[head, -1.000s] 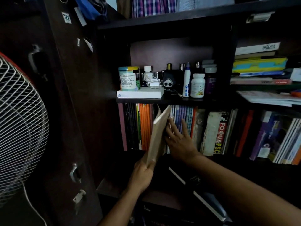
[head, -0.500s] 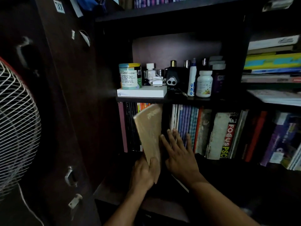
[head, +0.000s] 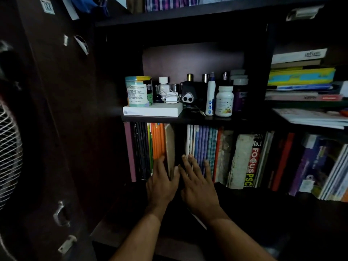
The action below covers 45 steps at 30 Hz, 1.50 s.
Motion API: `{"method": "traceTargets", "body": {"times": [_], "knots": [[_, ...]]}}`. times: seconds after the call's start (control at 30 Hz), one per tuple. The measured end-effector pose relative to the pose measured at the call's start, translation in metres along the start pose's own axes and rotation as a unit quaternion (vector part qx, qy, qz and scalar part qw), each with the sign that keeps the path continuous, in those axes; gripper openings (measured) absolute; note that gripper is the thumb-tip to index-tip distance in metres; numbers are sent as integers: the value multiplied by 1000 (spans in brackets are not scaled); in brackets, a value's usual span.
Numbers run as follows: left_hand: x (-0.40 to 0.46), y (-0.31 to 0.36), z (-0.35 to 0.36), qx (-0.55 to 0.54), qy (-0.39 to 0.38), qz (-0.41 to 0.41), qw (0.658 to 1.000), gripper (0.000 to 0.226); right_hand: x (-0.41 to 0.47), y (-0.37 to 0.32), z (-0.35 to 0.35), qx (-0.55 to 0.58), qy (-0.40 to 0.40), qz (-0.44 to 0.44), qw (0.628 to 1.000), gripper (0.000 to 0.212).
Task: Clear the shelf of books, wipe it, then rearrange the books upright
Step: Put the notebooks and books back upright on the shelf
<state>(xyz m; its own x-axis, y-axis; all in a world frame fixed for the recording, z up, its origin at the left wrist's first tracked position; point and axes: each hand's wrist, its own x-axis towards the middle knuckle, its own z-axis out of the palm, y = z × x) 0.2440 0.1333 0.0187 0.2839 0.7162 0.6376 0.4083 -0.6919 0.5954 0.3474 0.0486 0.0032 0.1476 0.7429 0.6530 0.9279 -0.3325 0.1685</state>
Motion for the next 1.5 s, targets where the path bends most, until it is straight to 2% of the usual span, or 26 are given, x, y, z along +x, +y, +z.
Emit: {"method": "traceTargets", "body": {"times": [0.1, 0.2, 0.3, 0.4, 0.5, 0.57, 0.63, 0.7, 0.77, 0.8, 0.87, 0.93, 0.97, 1.0, 1.07, 1.13, 1.17, 1.23, 1.3, 1.37, 1.43, 1.5], "knots": [[-3, -2, 2, -96, 49, 37, 993, 48, 0, 0, 1, 8, 9, 2, 1000, 62], [3, -11, 10, -73, 49, 65, 994, 53, 0, 1, 2, 4, 9, -6, 1000, 63], [7, -16, 15, -82, -18, 57, 995, 56, 2, 0, 1, 8, 7, -14, 1000, 61], [6, -13, 17, -65, -101, 74, 990, 41, 1, -1, -2, 17, -5, -12, 1000, 61], [8, -14, 18, -76, -102, 68, 990, 31, 1, 0, -4, 24, -7, -18, 1000, 54], [5, -17, 16, -45, -97, 86, 991, 25, 2, 0, -6, 34, -11, -13, 999, 50], [-2, -20, 16, -12, -146, 102, 984, 33, 3, 0, -17, 75, -47, -11, 996, 52], [-11, -18, 11, -17, -201, 85, 976, 46, 6, 3, -33, 167, -89, -4, 982, 50], [-21, -8, 5, -6, -270, 59, 961, 60, -1, 16, -62, 240, -119, 50, 962, 42], [-27, 1, 3, 37, -308, 71, 948, 72, -13, 26, -76, 237, -114, 80, 961, 39], [-40, 16, -2, 140, -367, 93, 915, 86, -44, 54, -95, 138, -150, 152, 967, 44], [-48, 28, -7, 142, -397, 62, 905, 75, -89, 81, -108, 60, -255, 259, 930, 64], [-53, 29, -8, 110, -403, 39, 908, 69, -114, 91, -112, 69, -286, 307, 905, 72], [-55, 30, -10, 60, -407, 12, 911, 64, -133, 96, -115, 102, -285, 341, 890, 75], [-63, 40, -11, -147, -395, -69, 904, 50, -159, 98, -119, 163, -225, 368, 887, 71], [-76, 62, -10, -383, -328, -145, 851, 41, -166, 96, -125, 217, -149, 407, 875, 63], [-81, 74, -9, -452, -286, -163, 829, 42, -166, 95, -130, 255, -121, 433, 856, 60], [-83, 96, -2, -527, -227, -173, 801, 49, -164, 99, -139, 324, -72, 475, 815, 54], [-77, 114, 3, -581, -211, -185, 764, 55, -164, 104, -144, 382, -12, 491, 783, 50], [-64, 132, 6, -610, -211, -176, 743, 54, -165, 105, -149, 445, 38, 492, 747, 40], [-49, 148, 9, -610, -251, -134, 740, 48, -160, 104, -153, 499, 28, 482, 719, 26], [-33, 163, 9, -571, -312, -64, 757, 43, -153, 106, -159, 537, -24, 458, 708, 30]]}}
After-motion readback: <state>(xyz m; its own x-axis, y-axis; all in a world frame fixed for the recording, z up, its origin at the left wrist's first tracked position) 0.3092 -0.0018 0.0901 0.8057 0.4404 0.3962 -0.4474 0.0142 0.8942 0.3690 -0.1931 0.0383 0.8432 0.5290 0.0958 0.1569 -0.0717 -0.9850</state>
